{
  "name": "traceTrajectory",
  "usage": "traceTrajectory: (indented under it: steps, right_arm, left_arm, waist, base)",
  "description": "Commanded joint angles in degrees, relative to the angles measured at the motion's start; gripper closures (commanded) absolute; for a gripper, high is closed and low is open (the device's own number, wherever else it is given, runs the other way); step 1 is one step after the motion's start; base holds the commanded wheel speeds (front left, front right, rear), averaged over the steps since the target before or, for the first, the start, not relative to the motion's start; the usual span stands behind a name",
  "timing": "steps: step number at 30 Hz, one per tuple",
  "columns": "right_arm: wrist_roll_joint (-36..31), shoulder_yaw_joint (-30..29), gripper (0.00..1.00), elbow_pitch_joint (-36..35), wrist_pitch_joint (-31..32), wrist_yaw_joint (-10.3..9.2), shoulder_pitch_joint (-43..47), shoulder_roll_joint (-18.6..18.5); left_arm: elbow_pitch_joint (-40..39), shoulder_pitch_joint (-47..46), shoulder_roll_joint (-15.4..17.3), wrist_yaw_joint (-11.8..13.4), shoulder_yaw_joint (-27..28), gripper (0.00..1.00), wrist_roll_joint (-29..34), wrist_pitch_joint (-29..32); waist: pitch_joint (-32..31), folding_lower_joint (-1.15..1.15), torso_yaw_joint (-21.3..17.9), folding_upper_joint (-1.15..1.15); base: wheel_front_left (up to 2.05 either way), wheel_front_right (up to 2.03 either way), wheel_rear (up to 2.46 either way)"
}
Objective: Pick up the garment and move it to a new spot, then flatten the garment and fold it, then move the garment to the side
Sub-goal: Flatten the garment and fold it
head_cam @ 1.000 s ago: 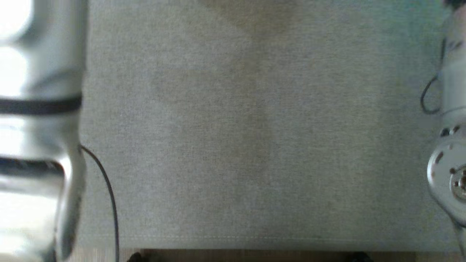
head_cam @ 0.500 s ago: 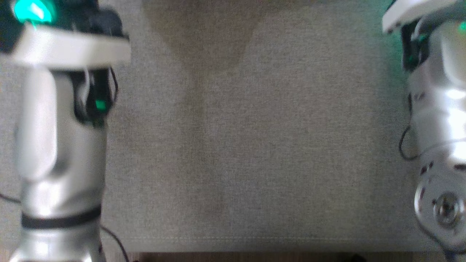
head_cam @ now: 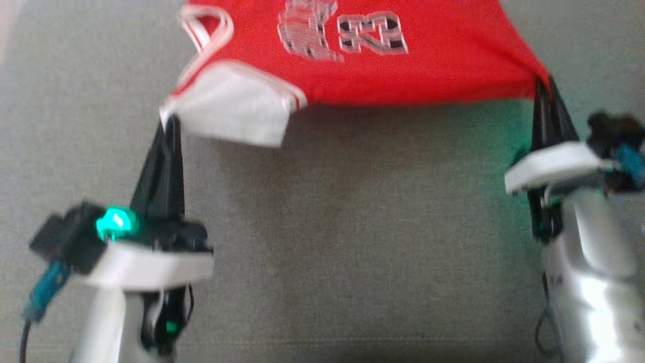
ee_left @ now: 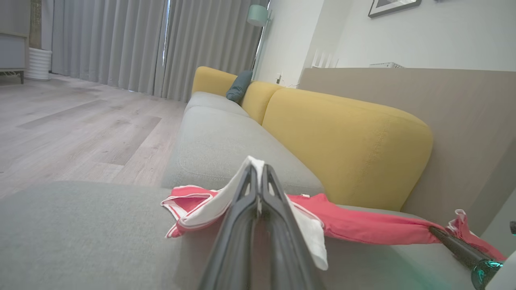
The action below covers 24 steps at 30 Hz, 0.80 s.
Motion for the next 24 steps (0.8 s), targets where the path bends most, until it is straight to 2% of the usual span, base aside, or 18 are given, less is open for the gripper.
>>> traceTrajectory:
  steps: [1, 7, 14, 18, 24]
  right_arm:
    - [1.6, 1.18, 1.0, -5.2, -0.6, 0.37, 3.68, 0.88]
    - [5.57, 0.09, 1.0, -19.33, 2.26, 0.37, 18.46, 0.88]
    - [8.08, -0.94, 1.0, -35.44, 8.86, 0.37, 34.19, 0.88]
    - [9.18, -0.87, 1.0, -40.07, 11.88, 0.37, 39.6, 0.88]
    - [9.73, -1.55, 1.0, -40.03, 13.52, 0.37, 40.8, 0.88]
  left_arm:
    - [-4.23, 2.69, 0.41, -0.07, 1.77, 1.0, -0.54, -0.29]
    - [-11.11, 14.6, -0.66, 2.21, 0.6, 1.0, -1.08, -0.29]
    - [-16.69, 25.08, -0.96, 4.55, -0.95, 1.0, -0.39, -0.29]
    - [-16.69, 27.66, -0.82, 4.83, -1.25, 1.0, -0.2, -0.29]
    - [-14.56, 26.82, -0.85, 4.2, -1.0, 1.0, -0.66, -0.29]
  waist:
    - [-4.52, 0.0, -0.19, 0.0]
    - [-8.71, 0.0, 0.03, 0.0]
    - [-9.95, 0.0, 0.33, 0.0]
    - [-9.37, 0.0, 0.19, 0.0]
    - [-8.05, 0.0, -0.14, 0.0]
  base:
    - [0.0, 0.0, 0.0]
    - [0.0, 0.0, 0.0]
    - [0.0, 0.0, 0.0]
    - [0.0, 0.0, 0.0]
    - [0.0, 0.0, 0.0]
